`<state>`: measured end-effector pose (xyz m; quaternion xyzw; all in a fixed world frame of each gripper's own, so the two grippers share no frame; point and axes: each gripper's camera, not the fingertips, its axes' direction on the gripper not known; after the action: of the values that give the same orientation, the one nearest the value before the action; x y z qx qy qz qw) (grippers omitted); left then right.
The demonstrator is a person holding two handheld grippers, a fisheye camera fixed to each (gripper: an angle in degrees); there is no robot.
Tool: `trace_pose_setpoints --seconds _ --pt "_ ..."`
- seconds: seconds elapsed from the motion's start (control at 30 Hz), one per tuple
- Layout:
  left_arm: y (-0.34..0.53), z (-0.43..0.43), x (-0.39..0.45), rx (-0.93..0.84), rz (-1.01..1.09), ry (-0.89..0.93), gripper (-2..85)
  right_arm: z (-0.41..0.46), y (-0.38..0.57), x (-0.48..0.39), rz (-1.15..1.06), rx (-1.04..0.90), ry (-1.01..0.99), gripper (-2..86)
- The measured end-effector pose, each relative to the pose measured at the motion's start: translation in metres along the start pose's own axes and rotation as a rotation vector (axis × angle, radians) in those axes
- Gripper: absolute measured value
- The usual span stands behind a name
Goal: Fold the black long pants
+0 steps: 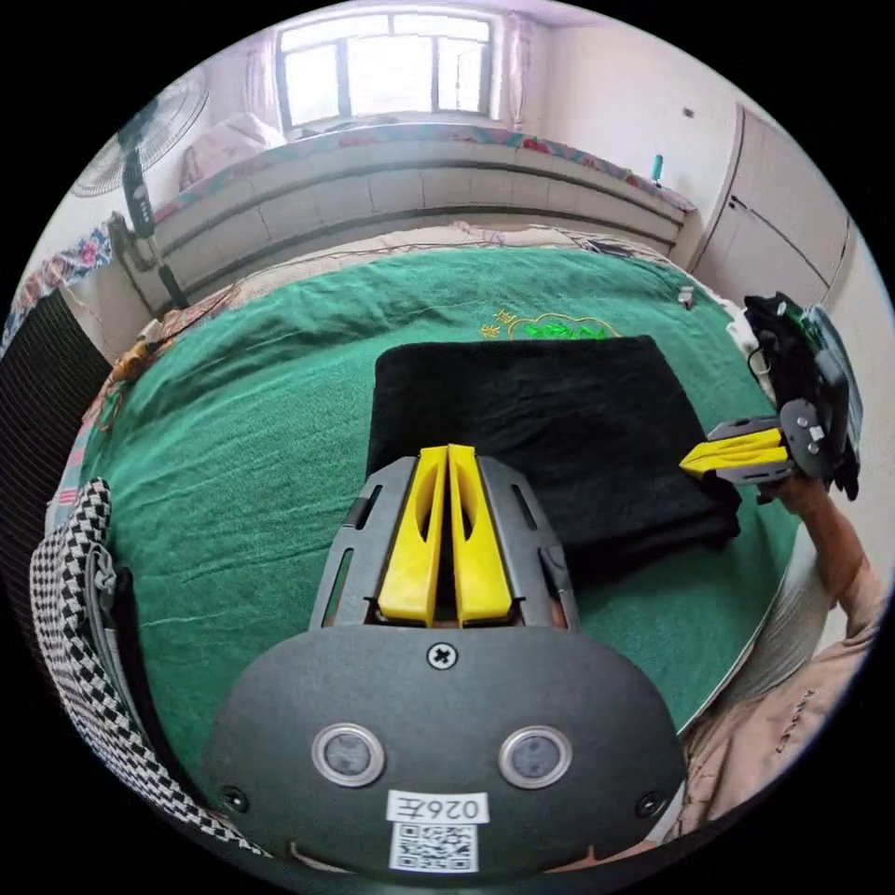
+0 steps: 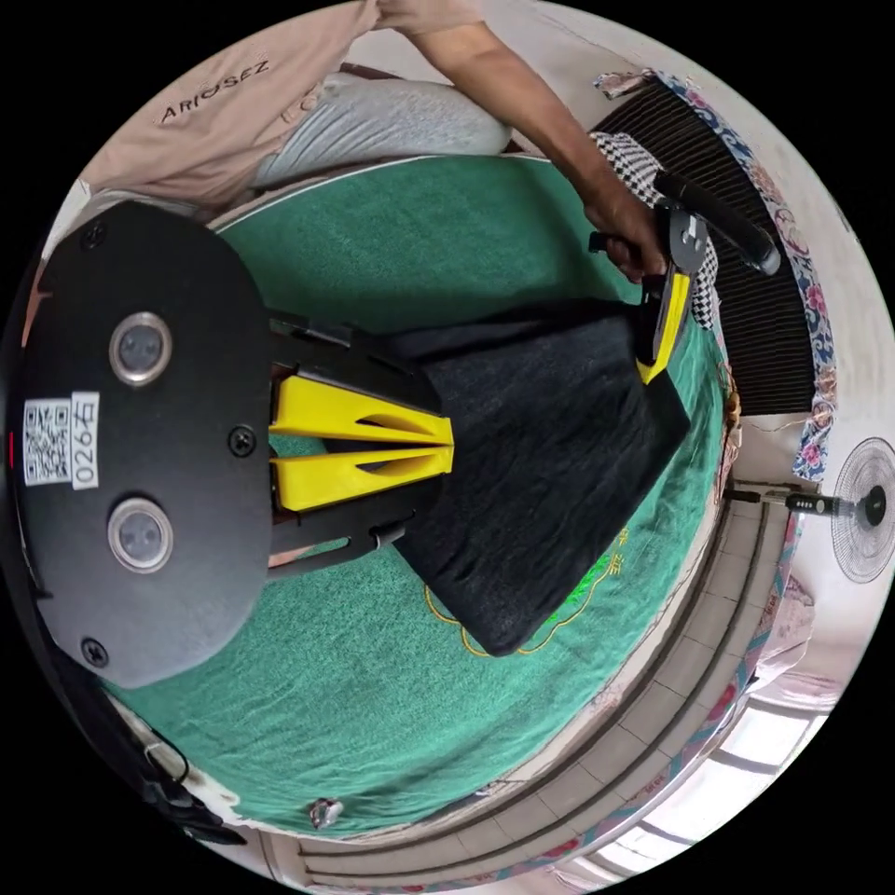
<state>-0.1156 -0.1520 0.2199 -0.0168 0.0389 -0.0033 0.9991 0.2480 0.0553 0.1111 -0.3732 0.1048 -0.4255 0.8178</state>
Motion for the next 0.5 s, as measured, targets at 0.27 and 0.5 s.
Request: trace_pose_setpoints --seconds 0.27,0.5 --pt "0.011 -0.057 -0.043 0.151 -0.197 -0.14 0.1 -0.036 -0.003 0.076 0.18 0.064 -0.117 -1.2" --pt "0.017 -0.019 -0.076 0.138 -0.218 -0.053 10.1 -0.063 0.01 0.152 0.401 0.156 -0.255 0.5"
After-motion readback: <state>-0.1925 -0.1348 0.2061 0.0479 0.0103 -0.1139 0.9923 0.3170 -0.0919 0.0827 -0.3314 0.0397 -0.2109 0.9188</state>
